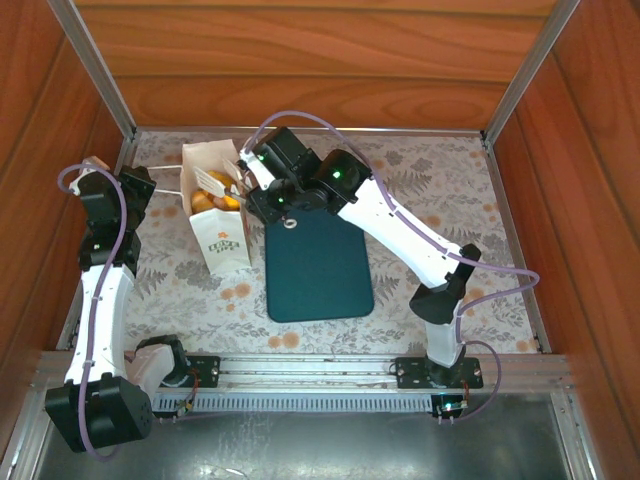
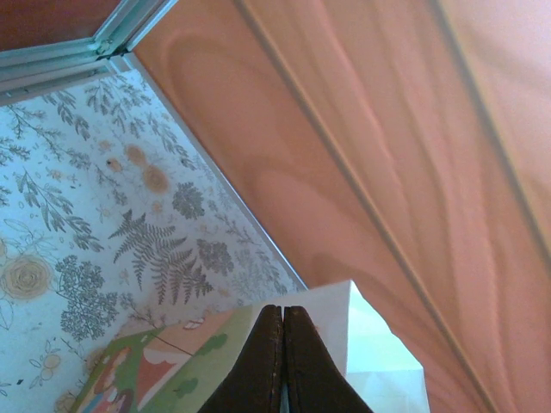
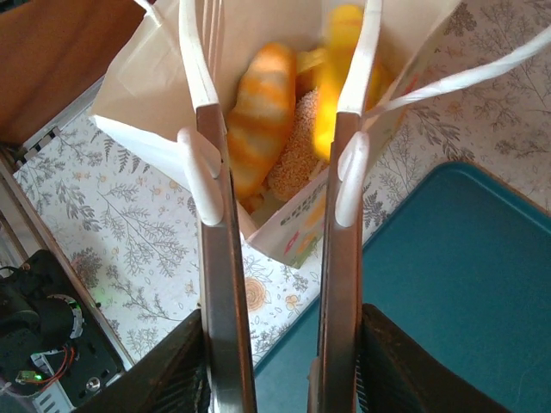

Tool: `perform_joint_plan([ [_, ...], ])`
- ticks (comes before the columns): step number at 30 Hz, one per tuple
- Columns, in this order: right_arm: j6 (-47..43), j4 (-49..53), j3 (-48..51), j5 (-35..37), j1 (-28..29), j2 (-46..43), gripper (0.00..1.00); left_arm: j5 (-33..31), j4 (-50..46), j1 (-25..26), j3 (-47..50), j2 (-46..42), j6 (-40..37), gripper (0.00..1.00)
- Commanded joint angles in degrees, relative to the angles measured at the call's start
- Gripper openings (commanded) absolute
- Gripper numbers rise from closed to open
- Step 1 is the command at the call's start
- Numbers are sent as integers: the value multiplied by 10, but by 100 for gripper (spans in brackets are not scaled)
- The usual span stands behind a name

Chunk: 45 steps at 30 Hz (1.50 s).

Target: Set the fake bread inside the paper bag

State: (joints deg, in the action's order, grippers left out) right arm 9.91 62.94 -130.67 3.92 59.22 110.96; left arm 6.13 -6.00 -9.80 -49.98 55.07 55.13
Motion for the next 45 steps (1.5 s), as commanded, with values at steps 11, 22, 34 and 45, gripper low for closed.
perform_joint_plan([
  [11, 14, -33, -36, -7, 1, -37, 37, 25, 29, -3, -21, 4, -7, 0],
  [22, 23, -63, -3, 41, -21, -108, 35, 72, 36, -3, -52, 16, -34, 17],
  [34, 43, -110, 144, 68, -96, -215, 34, 167, 35, -2, -100, 50, -68, 100],
  [45, 60, -149, 355, 97, -226, -332, 33, 132, -14, -4, -150, 21, -106, 100],
])
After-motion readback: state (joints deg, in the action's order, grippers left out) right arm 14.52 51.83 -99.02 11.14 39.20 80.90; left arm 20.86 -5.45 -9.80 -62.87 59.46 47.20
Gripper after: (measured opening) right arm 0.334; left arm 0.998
